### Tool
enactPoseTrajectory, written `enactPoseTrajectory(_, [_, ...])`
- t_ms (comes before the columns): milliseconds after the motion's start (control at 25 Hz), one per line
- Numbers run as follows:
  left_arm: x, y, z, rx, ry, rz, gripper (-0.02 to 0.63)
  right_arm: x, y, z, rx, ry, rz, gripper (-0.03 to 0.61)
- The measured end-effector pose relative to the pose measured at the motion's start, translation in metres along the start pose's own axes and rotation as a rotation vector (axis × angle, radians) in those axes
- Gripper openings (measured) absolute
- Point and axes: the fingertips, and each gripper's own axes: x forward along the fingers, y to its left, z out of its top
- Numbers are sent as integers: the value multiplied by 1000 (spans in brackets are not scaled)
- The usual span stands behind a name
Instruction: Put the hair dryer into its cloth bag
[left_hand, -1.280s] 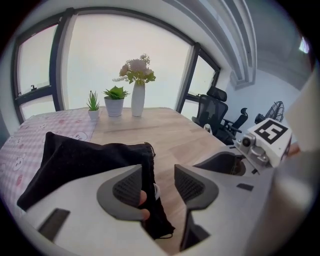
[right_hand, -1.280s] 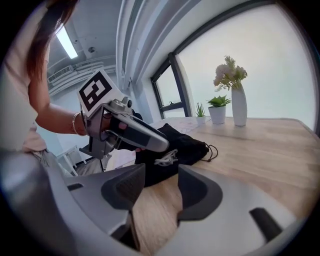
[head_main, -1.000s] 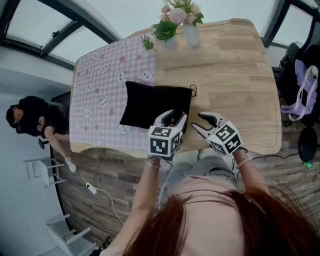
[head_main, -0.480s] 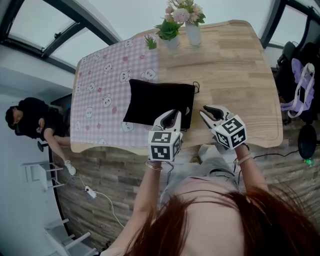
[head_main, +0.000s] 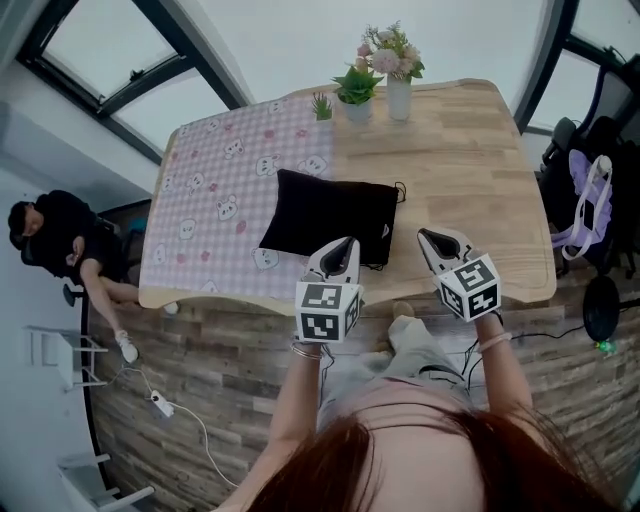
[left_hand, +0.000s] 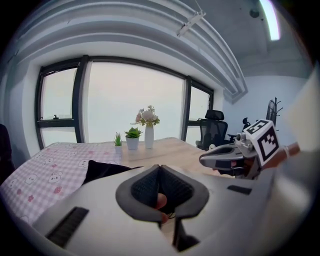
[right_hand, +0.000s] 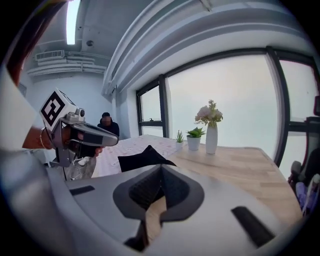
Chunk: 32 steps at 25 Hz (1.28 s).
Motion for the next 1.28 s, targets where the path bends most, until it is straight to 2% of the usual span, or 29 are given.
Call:
enactPoseTrajectory(120, [-15, 4, 7, 16, -30, 28, 20, -9, 9, 13, -31, -39, -39, 0])
enactPoseTrajectory(680, [-90, -13, 28, 45, -146, -10, 20, -72, 52, 62, -94, -184, -169, 0])
enactPoseTrajectory(1080, [-117, -44, 50, 8, -235, -46, 20, -113, 60, 89, -188, -270, -204, 0])
enactPoseTrajectory(1280, [-128, -75, 65, 1, -268, -87, 20, -144, 57, 94, -124, -306, -169, 0])
